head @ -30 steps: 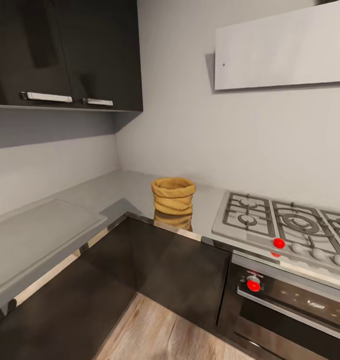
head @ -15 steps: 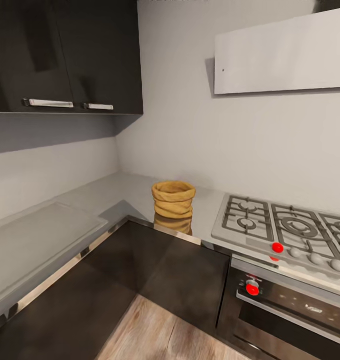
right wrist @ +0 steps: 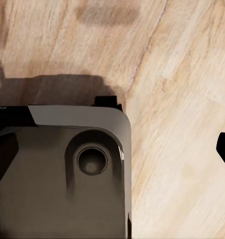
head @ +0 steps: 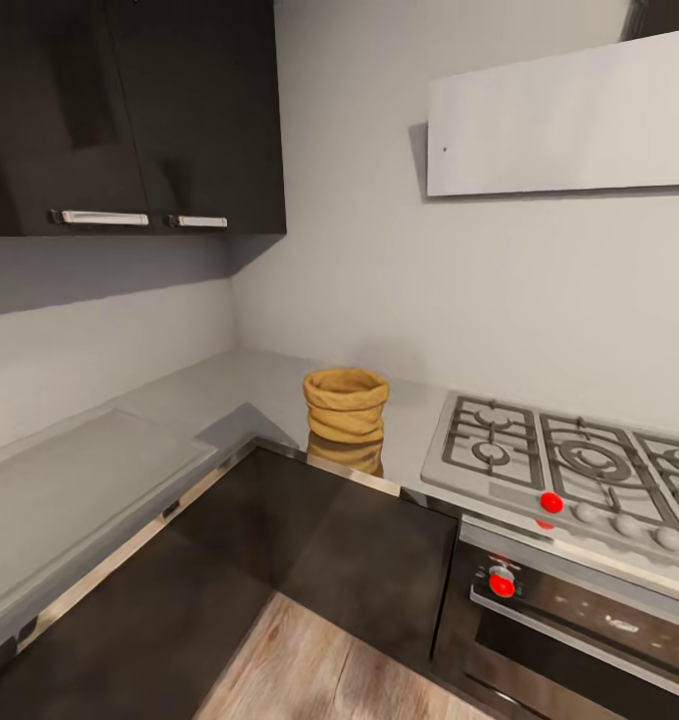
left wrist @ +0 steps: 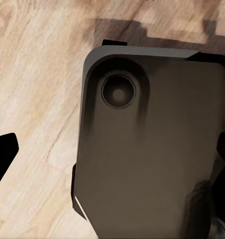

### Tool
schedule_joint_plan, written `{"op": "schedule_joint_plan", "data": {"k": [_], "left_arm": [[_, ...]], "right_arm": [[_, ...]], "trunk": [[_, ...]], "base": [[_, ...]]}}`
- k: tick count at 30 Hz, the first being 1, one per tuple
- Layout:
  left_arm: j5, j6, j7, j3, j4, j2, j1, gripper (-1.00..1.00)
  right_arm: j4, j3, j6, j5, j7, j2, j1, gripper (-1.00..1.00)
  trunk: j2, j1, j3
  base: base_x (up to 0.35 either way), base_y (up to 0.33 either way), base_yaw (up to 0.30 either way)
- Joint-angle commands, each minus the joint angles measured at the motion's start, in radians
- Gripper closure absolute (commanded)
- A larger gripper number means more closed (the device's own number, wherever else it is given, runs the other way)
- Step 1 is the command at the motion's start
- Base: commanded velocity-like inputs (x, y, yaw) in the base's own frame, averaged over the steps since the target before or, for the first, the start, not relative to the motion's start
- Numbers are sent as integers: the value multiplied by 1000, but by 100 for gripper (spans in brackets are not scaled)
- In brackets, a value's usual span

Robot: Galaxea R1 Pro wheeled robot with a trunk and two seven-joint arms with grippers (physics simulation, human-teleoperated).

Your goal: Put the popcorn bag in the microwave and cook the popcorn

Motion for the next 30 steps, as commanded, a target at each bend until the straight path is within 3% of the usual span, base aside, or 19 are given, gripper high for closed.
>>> {"op": "schedule_joint_plan", "data": {"k": [1, 11, 30], "left_arm": [[9, -2, 0, 0, -1, 0, 0, -100], [10, 0, 0, 0, -1, 0, 1, -100], [7, 0, -1, 1, -2, 4, 1, -100]], "right_arm": [[3, -8, -4, 5, 1, -1, -1, -100], [3, -9, -2, 3, 0, 1, -1, -100], [3, -8, -5, 6, 1, 1, -1, -100]], "trunk": [[7, -4, 2], [70, -38, 30], [70, -38, 2]], "base": [[0, 0, 0], [0, 0, 0], [0, 0, 0]]}}
